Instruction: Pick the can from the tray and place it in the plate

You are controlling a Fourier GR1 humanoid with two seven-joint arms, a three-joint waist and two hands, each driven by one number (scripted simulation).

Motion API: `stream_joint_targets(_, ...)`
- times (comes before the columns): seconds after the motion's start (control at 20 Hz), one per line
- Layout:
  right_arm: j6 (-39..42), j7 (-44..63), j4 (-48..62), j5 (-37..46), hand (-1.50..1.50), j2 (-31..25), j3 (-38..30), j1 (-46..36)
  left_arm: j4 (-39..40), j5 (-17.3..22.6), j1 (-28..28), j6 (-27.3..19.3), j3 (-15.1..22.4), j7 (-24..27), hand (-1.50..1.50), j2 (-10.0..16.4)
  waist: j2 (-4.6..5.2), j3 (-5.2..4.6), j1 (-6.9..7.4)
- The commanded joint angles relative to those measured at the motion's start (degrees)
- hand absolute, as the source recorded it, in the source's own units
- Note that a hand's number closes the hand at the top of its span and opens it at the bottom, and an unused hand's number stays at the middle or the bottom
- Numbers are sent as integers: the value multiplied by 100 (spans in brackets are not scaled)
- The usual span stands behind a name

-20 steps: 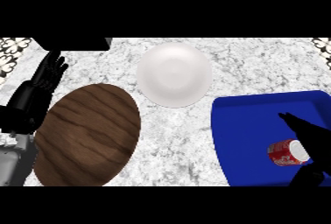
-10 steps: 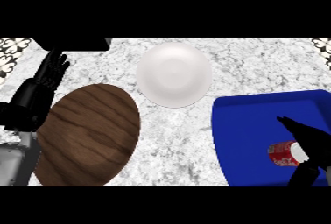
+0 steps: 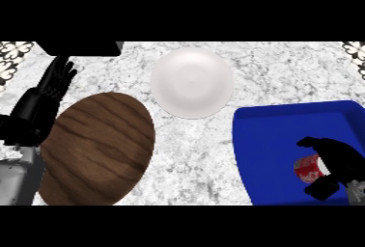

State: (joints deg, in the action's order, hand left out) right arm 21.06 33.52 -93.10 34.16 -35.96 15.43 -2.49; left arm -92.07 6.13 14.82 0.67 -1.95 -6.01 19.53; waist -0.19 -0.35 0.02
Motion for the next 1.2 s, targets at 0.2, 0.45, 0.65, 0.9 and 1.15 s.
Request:
stream_joint_targets(0.2, -1298, 1772, -145, 1146, 150, 1142, 43, 315, 81, 30, -108, 72, -163, 73, 0, 39, -49, 18, -159)
stream_joint_targets(0.45, -2070, 3475, 15, 1480, 150, 1777, -640, 1085, 145, -99, -258, -171, -326, 19, 0, 82, -175, -38, -831)
stream_joint_targets(0.65, -2452, 4230, -482, 2538, 150, 2179, -442, 1322, 111, -91, -266, -171, -333, -7, 0, 86, -168, -63, -724)
stream_joint_targets(0.9, -2616, 4594, -1307, 3781, 150, 2973, -99, 1433, 25, -80, -289, -107, -285, -25, 0, 100, -168, -49, -519)
stream_joint_targets(1.15, -2657, 4635, -2013, 5224, 150, 3566, 621, 1150, 29, 9, -265, 38, -278, 58, 0, 120, -129, -48, -264)
